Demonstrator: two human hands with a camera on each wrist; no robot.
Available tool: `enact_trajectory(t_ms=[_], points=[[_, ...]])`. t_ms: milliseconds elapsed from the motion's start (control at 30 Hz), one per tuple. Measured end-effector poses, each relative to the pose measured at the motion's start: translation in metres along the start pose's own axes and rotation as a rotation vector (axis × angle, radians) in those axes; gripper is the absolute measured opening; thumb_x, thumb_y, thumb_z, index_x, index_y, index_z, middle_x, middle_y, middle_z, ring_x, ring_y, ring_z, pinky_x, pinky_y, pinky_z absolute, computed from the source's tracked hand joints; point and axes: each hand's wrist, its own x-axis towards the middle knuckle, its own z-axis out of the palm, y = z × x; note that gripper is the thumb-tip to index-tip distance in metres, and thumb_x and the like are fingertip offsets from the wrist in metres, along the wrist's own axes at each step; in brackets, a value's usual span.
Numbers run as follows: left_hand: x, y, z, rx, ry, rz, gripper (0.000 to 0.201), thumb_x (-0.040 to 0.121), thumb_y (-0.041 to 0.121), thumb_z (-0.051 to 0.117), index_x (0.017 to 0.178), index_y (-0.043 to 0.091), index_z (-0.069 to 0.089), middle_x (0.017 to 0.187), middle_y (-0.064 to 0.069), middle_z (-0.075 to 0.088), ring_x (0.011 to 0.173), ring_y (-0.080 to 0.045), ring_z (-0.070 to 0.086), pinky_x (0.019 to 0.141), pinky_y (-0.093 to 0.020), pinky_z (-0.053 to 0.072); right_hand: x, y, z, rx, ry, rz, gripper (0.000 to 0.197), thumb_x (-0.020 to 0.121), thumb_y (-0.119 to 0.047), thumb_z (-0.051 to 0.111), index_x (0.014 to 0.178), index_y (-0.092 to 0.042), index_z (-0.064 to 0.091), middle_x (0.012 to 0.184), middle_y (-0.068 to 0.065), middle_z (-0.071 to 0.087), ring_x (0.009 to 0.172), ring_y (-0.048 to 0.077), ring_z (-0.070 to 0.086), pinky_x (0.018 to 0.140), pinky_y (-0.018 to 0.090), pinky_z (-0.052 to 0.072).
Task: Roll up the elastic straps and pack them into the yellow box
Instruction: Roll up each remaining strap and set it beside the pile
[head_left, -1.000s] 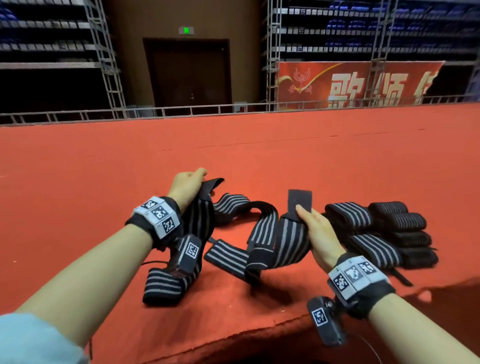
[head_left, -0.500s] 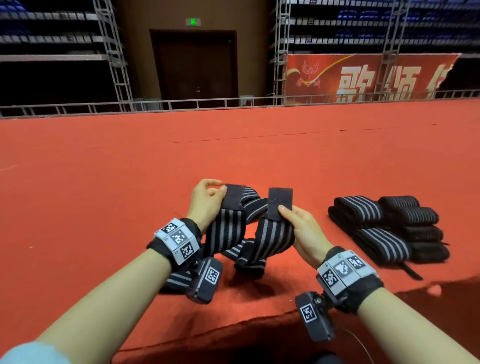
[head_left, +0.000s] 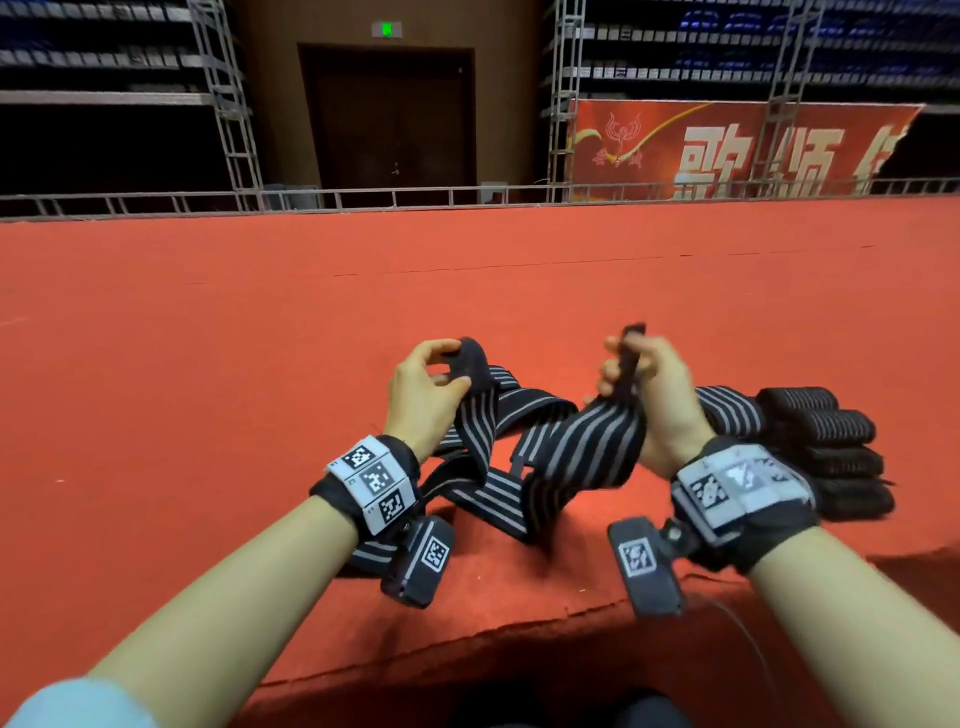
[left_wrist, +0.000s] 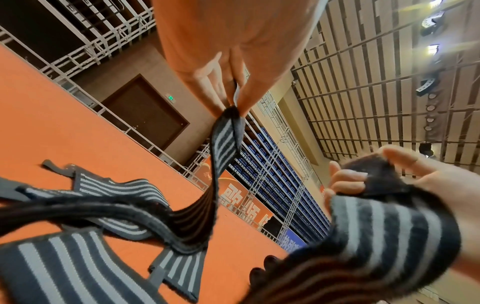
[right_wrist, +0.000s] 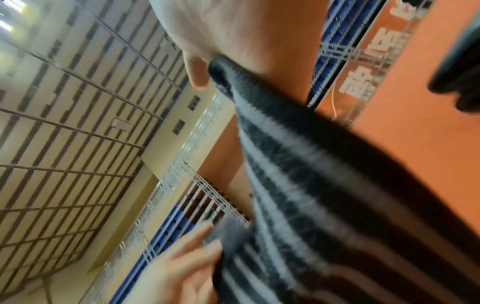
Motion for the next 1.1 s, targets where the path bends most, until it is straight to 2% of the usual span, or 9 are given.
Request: enact_trajectory(t_ms=[100,167,267,333,400,567,700,900,1100], points=[[0.008,0.005,-0.002,-0.057,0.034,0.007,0.048,0.08,-0.005,0.065,0.122,0.017,0.055,0.109,-0.002,0.063,0.084,-0.015,0.068,0.078,-0.024,0.057,0.005,-0.054,0.008,-0.111,-0.021,-0.11,0.062,0.094,-0.057,0.023,0.112,-0.012,0.06,0.064,-0.005,0.039,0.056,0.01,0.036,0.057,0.029,0.029],[0.013,0.011,0.001,-0.119,0.056,-0.016,0.063,0.08,-0.007,0.065,0.135,0.016,0.044,0.105,-0.002,0.062,0.084,-0.014,0.066,0.074,-0.018,0.054,0.0,-0.081,0.02,-0.127,-0.103,-0.174,0.062,0.096,-0.043,0.017,0.119,-0.009,0.064,0.067,-0.005,0.039,0.059,0.009,0.034,0.057,0.028,0.025],[0.019,0.017,0.006,-0.222,0.071,-0.058,0.07,0.082,-0.007,0.064,0.141,0.015,0.035,0.104,-0.004,0.066,0.089,-0.017,0.067,0.083,-0.029,0.055,-0.012,-0.092,0.052,-0.133,-0.171,-0.239,0.049,0.095,-0.022,0.026,0.12,-0.007,0.065,0.069,-0.005,0.04,0.059,0.008,0.032,0.055,0.025,0.022],[0.021,0.019,0.008,-0.262,0.073,-0.08,0.063,0.083,-0.007,0.064,0.138,0.012,0.041,0.104,-0.007,0.067,0.09,-0.017,0.066,0.09,-0.033,0.053,-0.015,-0.075,0.071,-0.174,-0.144,-0.247,0.038,0.096,-0.009,0.035,0.124,-0.009,0.061,0.07,-0.006,0.048,0.055,0.003,0.043,0.048,0.016,0.032],[0.02,0.02,0.007,-0.298,0.076,-0.102,0.051,0.084,-0.007,0.063,0.13,0.009,0.051,0.106,-0.012,0.067,0.093,-0.017,0.065,0.095,-0.037,0.052,-0.016,-0.046,0.081,-0.282,-0.152,-0.243,0.03,0.094,0.001,0.046,0.116,-0.009,0.063,0.076,-0.004,0.063,0.057,0.001,0.059,0.053,0.016,0.046],[0.009,0.022,0.001,-0.327,0.031,-0.078,0.016,0.09,0.004,0.063,0.102,0.013,0.068,0.103,-0.008,0.071,0.096,-0.019,0.066,0.095,-0.042,0.052,-0.014,0.023,0.066,-0.442,-0.049,-0.113,0.015,0.083,-0.009,0.072,0.096,-0.003,0.071,0.087,0.015,0.074,0.074,0.027,0.07,0.071,0.045,0.056],[-0.004,0.02,-0.003,-0.367,-0.051,-0.045,0.011,0.095,0.012,0.058,0.098,0.011,0.068,0.098,-0.012,0.071,0.09,-0.02,0.066,0.088,-0.043,0.053,-0.007,0.04,0.066,-0.374,0.021,-0.26,0.012,0.085,-0.017,0.072,0.089,-0.006,0.071,0.079,0.008,0.073,0.07,0.017,0.068,0.063,0.031,0.053],[-0.013,0.02,-0.008,-0.442,-0.198,-0.076,0.009,0.096,0.012,0.057,0.103,0.013,0.062,0.083,-0.012,0.071,0.069,-0.021,0.066,0.063,-0.033,0.053,-0.003,0.047,0.071,-0.306,0.036,-0.324,0.01,0.085,-0.016,0.073,0.09,-0.008,0.07,0.083,0.007,0.074,0.073,0.016,0.068,0.062,0.025,0.052],[-0.016,0.024,-0.008,-0.537,-0.21,-0.078,0.021,0.096,0.004,0.052,0.112,0.016,0.06,0.094,-0.01,0.074,0.079,-0.02,0.07,0.069,-0.032,0.057,0.004,0.051,0.068,-0.299,0.062,-0.313,0.008,0.083,-0.017,0.075,0.088,-0.013,0.071,0.083,0.005,0.075,0.075,0.016,0.071,0.066,0.028,0.054]])
